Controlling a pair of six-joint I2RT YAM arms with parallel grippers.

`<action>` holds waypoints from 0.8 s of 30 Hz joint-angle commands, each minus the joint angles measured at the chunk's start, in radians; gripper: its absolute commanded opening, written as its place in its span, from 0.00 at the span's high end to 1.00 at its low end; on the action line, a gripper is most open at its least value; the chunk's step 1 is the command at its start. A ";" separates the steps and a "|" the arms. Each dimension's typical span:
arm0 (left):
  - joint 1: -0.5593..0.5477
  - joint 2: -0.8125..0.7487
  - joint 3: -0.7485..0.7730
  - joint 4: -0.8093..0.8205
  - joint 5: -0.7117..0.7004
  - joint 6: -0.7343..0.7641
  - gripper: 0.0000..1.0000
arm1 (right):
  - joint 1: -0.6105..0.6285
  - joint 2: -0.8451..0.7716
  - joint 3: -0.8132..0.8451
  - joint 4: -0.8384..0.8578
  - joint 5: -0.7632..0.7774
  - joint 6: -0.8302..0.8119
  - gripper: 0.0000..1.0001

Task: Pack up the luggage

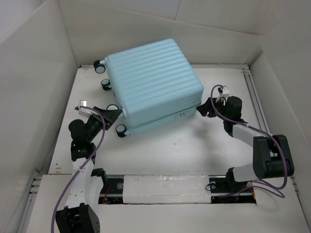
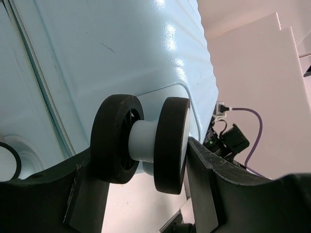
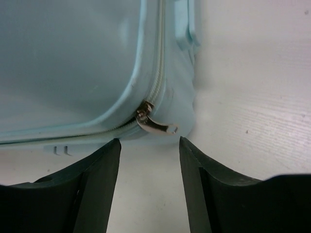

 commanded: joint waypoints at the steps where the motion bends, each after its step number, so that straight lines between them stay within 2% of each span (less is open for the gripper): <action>1: 0.030 -0.021 0.050 0.011 -0.182 0.099 1.00 | -0.020 0.012 0.084 0.157 -0.124 -0.027 0.43; 5: 0.030 -0.041 0.063 -0.027 -0.182 0.108 1.00 | -0.042 0.063 0.152 0.157 -0.250 -0.040 0.49; 7: 0.030 -0.055 0.075 -0.056 -0.218 0.150 1.00 | -0.078 0.051 0.172 0.073 -0.225 -0.078 0.49; 9: 0.030 -0.055 0.086 -0.072 -0.231 0.150 1.00 | -0.088 0.029 0.172 0.059 -0.198 -0.087 0.37; 13: 0.030 -0.055 0.046 -0.004 -0.208 0.101 1.00 | -0.127 0.072 0.230 -0.025 -0.259 -0.155 0.37; 15: 0.030 -0.024 0.035 0.009 -0.188 0.092 1.00 | -0.140 0.103 0.261 -0.015 -0.344 -0.155 0.37; 16: 0.030 -0.024 0.035 0.010 -0.188 0.092 1.00 | -0.140 0.142 0.276 -0.015 -0.362 -0.155 0.40; 18: 0.030 -0.015 0.035 0.010 -0.188 0.092 1.00 | -0.140 0.179 0.316 -0.015 -0.452 -0.155 0.54; 21: 0.030 -0.026 0.044 0.010 -0.188 0.101 1.00 | -0.149 0.222 0.335 -0.015 -0.548 -0.155 0.54; 24: 0.030 -0.015 0.055 0.010 -0.199 0.101 1.00 | -0.149 0.233 0.309 0.046 -0.589 -0.105 0.39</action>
